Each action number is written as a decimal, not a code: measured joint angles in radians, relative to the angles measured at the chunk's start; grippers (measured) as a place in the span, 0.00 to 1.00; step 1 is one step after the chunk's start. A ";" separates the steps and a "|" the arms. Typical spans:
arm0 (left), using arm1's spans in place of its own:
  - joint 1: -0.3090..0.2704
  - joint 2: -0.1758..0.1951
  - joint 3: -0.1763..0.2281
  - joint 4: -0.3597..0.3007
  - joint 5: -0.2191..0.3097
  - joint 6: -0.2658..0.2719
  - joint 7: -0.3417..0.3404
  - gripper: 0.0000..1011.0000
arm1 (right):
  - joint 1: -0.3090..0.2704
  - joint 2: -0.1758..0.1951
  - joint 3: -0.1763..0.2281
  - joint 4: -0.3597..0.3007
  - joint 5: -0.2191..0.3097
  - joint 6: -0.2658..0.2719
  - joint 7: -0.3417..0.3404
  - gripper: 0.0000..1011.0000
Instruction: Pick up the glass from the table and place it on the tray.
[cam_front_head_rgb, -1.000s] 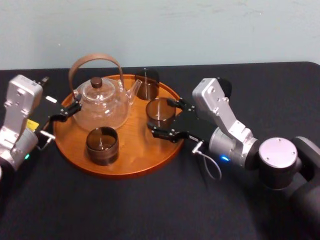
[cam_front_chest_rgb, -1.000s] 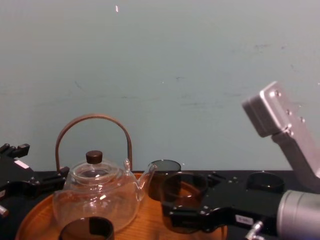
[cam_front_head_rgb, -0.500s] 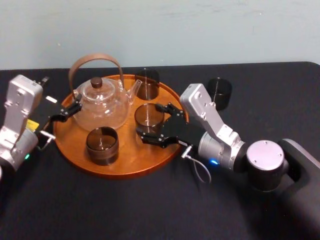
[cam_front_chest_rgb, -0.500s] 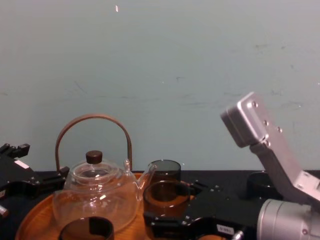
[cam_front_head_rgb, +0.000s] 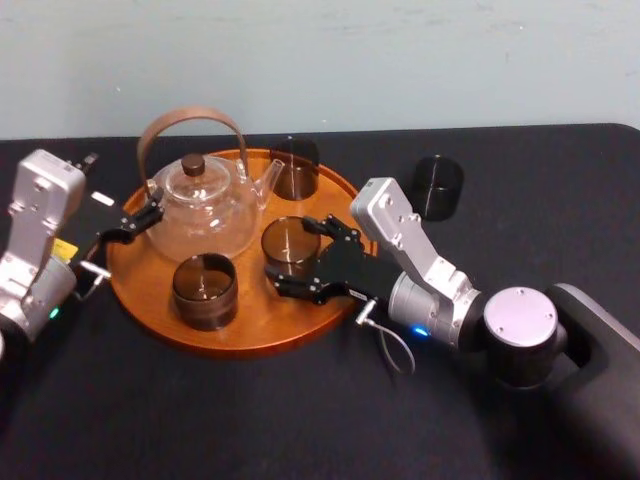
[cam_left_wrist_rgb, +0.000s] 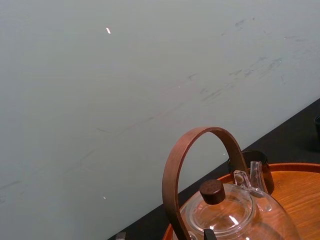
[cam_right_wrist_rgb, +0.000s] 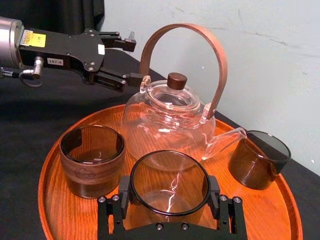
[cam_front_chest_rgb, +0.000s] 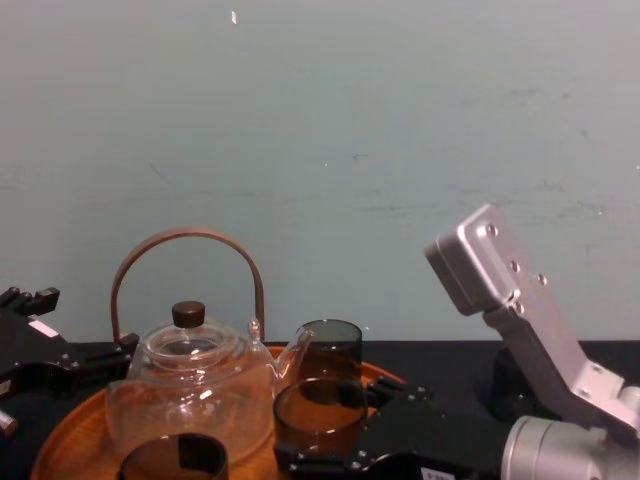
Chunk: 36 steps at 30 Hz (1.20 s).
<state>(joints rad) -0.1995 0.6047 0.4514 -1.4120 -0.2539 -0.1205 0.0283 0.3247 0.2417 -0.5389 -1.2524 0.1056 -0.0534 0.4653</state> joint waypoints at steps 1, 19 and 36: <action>0.000 0.000 0.000 0.000 0.000 0.000 0.000 1.00 | 0.000 0.000 0.000 0.001 0.000 0.000 0.000 0.92; 0.000 0.000 0.000 0.000 0.000 0.000 0.000 1.00 | -0.004 -0.012 -0.013 0.021 0.003 -0.015 0.009 0.92; 0.000 0.000 0.000 0.000 0.000 0.000 0.000 1.00 | 0.003 -0.026 -0.026 0.049 0.001 -0.022 0.015 0.92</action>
<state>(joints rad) -0.1995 0.6047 0.4514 -1.4120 -0.2539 -0.1205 0.0283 0.3273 0.2154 -0.5649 -1.2029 0.1065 -0.0752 0.4806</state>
